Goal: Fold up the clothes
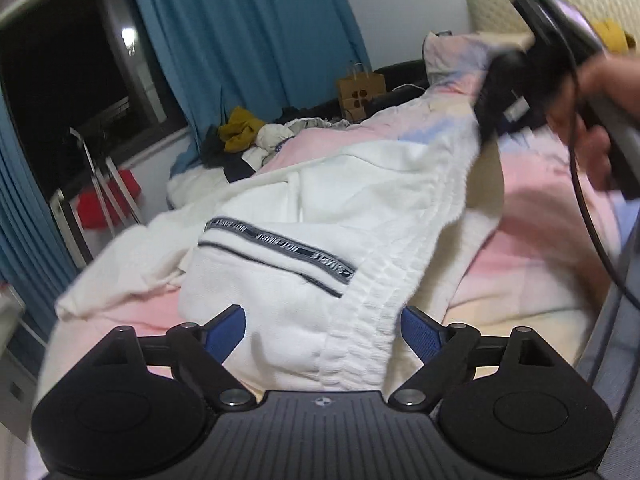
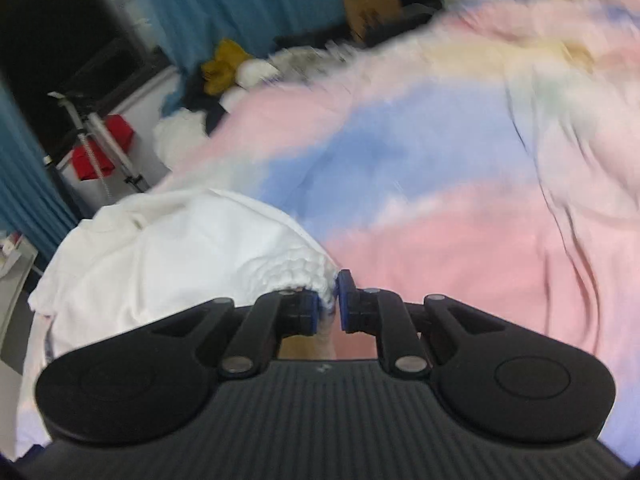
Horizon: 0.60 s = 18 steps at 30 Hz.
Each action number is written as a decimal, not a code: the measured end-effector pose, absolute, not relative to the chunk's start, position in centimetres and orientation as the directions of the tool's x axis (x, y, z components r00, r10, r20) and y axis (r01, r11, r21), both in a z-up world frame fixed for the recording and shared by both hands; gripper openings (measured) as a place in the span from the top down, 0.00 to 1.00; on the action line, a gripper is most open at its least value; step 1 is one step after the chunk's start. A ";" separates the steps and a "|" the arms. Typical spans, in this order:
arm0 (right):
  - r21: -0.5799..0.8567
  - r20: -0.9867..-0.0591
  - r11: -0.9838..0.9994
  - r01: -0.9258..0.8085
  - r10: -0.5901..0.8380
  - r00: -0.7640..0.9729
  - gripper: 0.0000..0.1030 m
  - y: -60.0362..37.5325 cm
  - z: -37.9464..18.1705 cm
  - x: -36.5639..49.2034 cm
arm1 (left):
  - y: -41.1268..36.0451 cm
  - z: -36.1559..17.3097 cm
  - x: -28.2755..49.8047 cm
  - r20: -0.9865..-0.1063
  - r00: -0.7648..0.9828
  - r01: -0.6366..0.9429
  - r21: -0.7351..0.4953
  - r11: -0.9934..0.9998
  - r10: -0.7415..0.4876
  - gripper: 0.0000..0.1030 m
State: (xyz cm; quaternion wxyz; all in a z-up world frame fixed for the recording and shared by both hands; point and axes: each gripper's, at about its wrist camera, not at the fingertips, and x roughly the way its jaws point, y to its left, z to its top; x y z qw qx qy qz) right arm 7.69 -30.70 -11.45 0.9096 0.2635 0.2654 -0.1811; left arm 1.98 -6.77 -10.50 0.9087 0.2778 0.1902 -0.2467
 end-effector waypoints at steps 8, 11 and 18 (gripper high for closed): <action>0.432 -0.478 0.854 0.290 -0.056 0.877 0.87 -29.3 -10.5 7.2 | -11.3 -13.1 2.9 -0.399 0.885 0.442 0.555 0.705 -0.241 0.15; 0.439 -0.484 0.846 0.302 -0.060 0.873 0.87 -30.2 -10.6 7.3 | -13.7 -14.0 3.7 -0.346 0.911 0.402 0.614 0.679 -0.225 0.15; 0.443 -0.526 0.820 0.362 -0.089 0.846 0.85 -31.3 -12.0 7.4 | -14.0 -12.1 7.4 -0.329 0.924 0.350 0.522 0.778 -0.195 0.88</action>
